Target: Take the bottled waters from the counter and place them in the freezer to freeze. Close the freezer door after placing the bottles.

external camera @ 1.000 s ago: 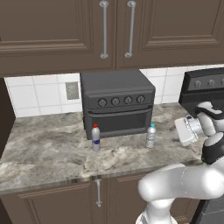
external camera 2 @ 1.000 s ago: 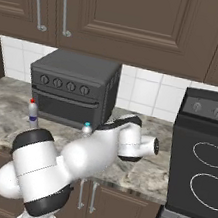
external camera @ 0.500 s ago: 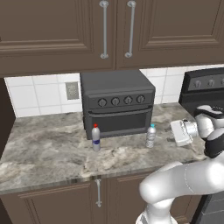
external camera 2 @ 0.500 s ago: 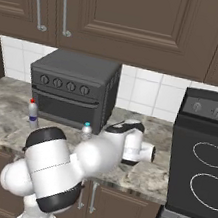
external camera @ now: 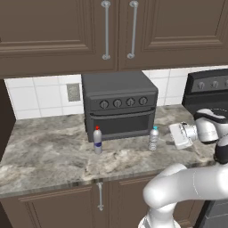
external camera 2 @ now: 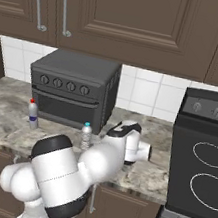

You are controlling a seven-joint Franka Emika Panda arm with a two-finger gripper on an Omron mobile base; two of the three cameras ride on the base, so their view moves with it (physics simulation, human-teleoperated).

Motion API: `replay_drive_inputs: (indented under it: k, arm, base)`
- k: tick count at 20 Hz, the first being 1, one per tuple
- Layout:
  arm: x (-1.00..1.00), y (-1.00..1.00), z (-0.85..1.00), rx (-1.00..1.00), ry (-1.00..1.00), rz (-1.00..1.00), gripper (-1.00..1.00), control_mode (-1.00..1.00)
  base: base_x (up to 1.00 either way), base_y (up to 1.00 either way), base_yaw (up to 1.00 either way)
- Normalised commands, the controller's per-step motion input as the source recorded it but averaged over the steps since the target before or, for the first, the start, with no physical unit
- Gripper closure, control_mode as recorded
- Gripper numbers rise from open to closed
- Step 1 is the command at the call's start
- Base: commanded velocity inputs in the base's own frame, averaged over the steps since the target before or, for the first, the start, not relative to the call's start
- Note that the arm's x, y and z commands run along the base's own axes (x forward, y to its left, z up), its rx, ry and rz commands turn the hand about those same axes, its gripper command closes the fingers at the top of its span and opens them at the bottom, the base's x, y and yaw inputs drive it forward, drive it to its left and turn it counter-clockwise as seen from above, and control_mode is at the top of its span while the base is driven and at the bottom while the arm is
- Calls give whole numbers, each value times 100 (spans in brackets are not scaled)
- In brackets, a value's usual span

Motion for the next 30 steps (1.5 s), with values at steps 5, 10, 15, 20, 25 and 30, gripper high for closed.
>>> replay_drive_inputs:
  k: [5, 10, 15, 20, 25, 30]
  arm:
    - [0, 32, 0, 0, 0, -1, -100, -100]
    - [0, 29, 0, 0, 0, 0, -100, -100]
    - [3, 28, 0, 0, 0, -2, -100, -100]
    - [0, 4, 0, 0, 0, 0, -100, -100]
    - [0, 0, 0, 0, 0, 0, -100, -100]
    - [9, 0, 0, 0, 0, 0, -100, -100]
  base:
    - [0, 0, 0]
    - [0, 0, 0]
    - [0, 0, 0]
    - [0, 0, 0]
    - [0, 0, 0]
    - [0, 0, 0]
